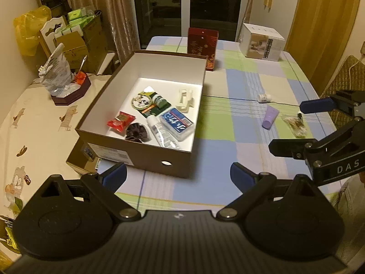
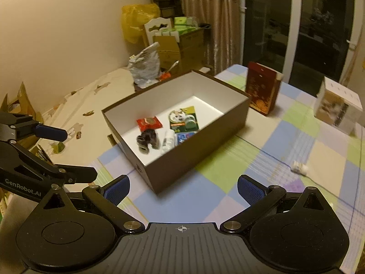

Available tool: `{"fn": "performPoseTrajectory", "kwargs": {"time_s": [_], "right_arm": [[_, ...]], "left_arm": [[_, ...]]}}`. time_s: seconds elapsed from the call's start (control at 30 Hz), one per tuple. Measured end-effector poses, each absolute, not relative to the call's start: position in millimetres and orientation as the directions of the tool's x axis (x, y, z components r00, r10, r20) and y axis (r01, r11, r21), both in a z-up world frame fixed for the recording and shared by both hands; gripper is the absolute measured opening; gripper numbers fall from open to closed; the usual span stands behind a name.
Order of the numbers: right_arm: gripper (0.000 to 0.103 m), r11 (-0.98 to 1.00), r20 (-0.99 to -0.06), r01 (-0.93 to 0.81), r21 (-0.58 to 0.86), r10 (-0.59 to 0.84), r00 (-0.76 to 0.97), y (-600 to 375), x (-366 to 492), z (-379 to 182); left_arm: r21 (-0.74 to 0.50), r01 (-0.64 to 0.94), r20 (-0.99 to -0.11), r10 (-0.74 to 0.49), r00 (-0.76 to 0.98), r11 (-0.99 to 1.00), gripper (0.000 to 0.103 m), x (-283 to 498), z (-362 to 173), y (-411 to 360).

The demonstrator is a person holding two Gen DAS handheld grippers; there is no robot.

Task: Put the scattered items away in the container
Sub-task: 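Withdraw both open tools from the box toward the remaining loose items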

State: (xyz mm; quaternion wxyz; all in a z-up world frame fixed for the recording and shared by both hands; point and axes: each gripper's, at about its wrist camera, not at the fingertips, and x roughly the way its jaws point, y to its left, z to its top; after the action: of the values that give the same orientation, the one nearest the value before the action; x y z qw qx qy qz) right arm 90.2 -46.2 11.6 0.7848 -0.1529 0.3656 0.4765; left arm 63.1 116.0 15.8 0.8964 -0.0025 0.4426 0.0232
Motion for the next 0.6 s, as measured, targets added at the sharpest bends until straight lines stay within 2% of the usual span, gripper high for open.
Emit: {"fn": "performPoseTrajectory", "kwargs": {"time_s": [0.6], "right_arm": [[0.103, 0.655, -0.737, -0.746, 0.119, 0.562, 0.375, -135, 102, 3]], "left_arm": [[0.008, 0.056, -0.812, -0.026, 0.583, 0.998, 0.096, 89, -5, 51]]}}
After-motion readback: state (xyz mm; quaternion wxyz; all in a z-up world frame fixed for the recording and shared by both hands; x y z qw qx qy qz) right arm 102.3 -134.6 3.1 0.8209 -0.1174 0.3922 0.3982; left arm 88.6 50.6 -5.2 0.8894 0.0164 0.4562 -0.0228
